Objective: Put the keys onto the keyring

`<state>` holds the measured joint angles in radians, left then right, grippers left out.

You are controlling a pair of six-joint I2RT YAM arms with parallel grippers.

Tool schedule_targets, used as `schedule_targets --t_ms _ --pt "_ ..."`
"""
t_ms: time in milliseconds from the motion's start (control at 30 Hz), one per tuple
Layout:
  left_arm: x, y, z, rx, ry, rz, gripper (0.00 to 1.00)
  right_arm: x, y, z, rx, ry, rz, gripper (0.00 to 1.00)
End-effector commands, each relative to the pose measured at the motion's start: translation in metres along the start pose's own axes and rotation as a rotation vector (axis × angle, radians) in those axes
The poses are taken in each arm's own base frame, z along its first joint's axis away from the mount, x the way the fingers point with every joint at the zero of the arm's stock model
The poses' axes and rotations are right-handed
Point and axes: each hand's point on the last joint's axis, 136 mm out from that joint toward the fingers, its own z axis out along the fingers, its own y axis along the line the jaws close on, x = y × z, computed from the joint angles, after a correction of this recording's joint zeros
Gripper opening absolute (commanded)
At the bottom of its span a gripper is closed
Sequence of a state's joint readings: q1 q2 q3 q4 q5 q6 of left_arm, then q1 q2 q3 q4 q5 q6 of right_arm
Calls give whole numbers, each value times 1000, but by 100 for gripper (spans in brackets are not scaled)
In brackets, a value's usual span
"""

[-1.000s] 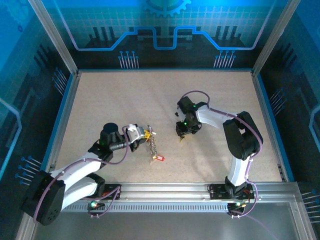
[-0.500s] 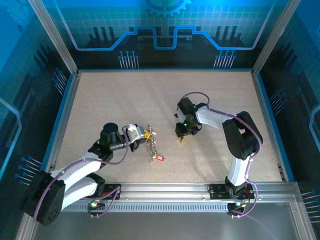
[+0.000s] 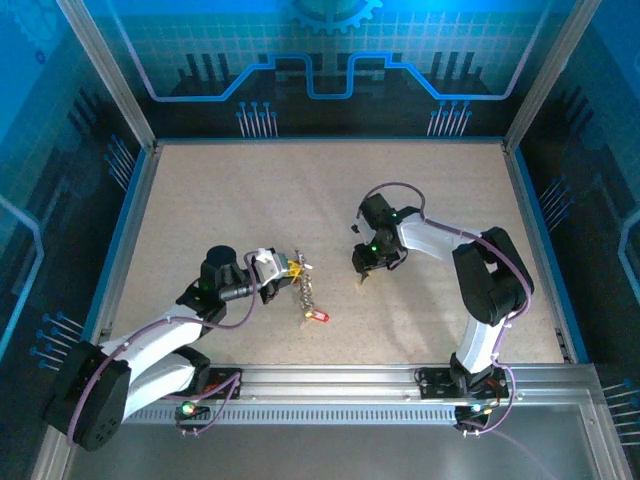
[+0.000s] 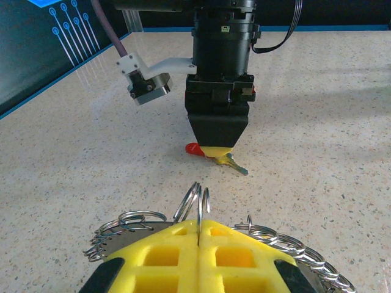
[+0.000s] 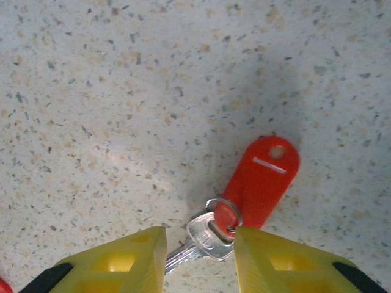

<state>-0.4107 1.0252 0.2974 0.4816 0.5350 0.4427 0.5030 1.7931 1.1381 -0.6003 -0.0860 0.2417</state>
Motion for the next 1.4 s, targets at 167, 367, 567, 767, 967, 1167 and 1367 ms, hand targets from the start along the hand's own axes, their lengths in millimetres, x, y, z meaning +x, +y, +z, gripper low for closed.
schedule_targets --t_ms 167,367,567,767,967,1167,1367 --pt "-7 -1 0 6 -22 0 0 7 -10 12 23 28 14 39" --pt "-6 -1 1 7 -17 -4 0 8 -4 17 22 44 -12 34" --pt "-6 -2 1 11 -20 -5 0 9 -5 18 29 50 -16 27" --pt "-6 -2 0 9 -18 -4 0 7 3 16 -17 46 -26 22" --pt "-5 -1 0 7 -16 -2 0 4 15 12 -77 26 -56 21" --pt "-6 0 2 10 -17 -6 0 3 18 15 -98 32 -60 19" --pt "-6 -1 1 13 -19 -13 0 5 18 15 -103 33 -61 17"
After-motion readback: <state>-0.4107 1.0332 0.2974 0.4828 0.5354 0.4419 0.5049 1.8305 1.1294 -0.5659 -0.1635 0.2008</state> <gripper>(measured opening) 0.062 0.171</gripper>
